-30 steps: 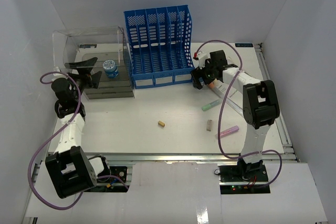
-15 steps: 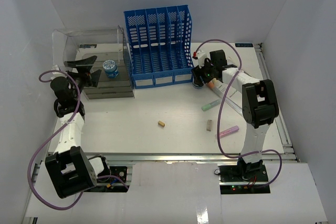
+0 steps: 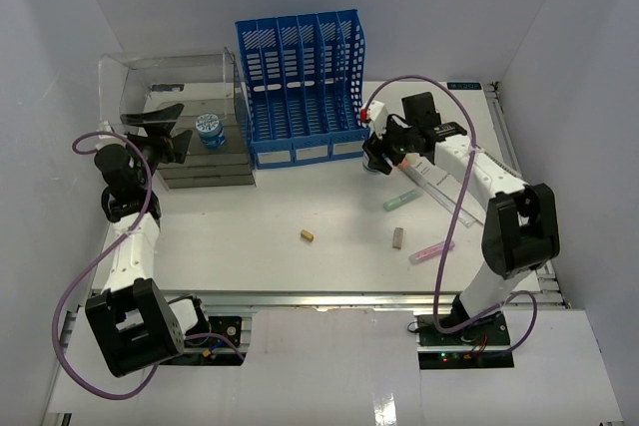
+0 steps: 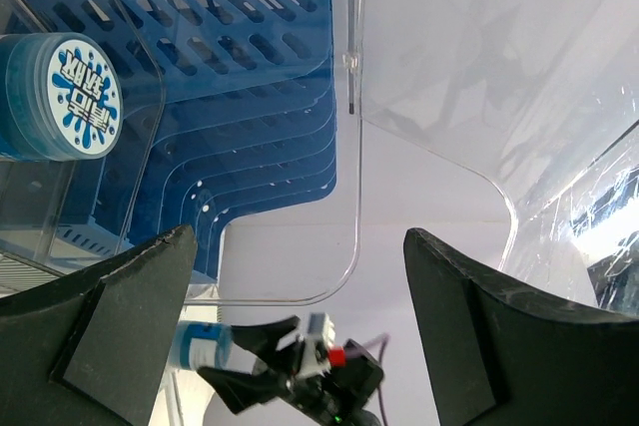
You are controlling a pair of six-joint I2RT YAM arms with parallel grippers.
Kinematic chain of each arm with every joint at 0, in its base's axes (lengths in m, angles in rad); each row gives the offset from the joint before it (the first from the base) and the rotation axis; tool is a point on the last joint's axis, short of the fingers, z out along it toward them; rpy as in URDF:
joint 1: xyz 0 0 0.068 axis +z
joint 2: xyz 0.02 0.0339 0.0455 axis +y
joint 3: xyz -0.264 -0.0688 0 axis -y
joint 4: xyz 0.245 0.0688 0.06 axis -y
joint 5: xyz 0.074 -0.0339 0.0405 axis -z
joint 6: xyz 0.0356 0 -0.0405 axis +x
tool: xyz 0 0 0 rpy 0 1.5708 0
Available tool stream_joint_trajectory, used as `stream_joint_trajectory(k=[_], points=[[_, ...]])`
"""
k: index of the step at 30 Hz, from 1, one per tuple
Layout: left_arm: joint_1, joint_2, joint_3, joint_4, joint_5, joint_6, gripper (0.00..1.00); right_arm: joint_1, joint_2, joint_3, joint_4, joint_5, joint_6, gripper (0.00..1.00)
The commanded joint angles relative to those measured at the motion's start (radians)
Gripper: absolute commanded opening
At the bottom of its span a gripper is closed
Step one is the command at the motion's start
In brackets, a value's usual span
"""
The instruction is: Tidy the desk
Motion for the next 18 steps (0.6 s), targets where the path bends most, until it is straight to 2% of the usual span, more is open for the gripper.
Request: stream_joint_trajectory(k=[1, 4, 7, 11, 15, 18], points=[[0.006, -0.014, 0.059, 0.032, 0.013, 0.006, 0.96, 0.166, -0.124, 0.061, -0.130, -0.086, -0.232, 0.08], [0.006, -0.009, 0.071, 0.015, 0.009, 0.022, 0.96, 0.325, -0.163, 0.082, -0.108, -0.006, -0.390, 0.08], [0.005, -0.009, 0.074, 0.009, 0.005, 0.030, 0.96, 0.479, -0.141, 0.180, -0.106, 0.043, -0.526, 0.08], [0.006, -0.012, 0.084, -0.012, -0.004, 0.055, 0.96, 0.612, -0.068, 0.330, -0.078, 0.083, -0.577, 0.08], [0.006, -0.012, 0.099, -0.033, -0.011, 0.079, 0.96, 0.716, -0.007, 0.391, 0.090, 0.141, -0.592, 0.08], [0.006, -0.012, 0.111, -0.046, -0.014, 0.094, 0.96, 0.772, 0.035, 0.366, 0.333, 0.194, -0.623, 0.08]])
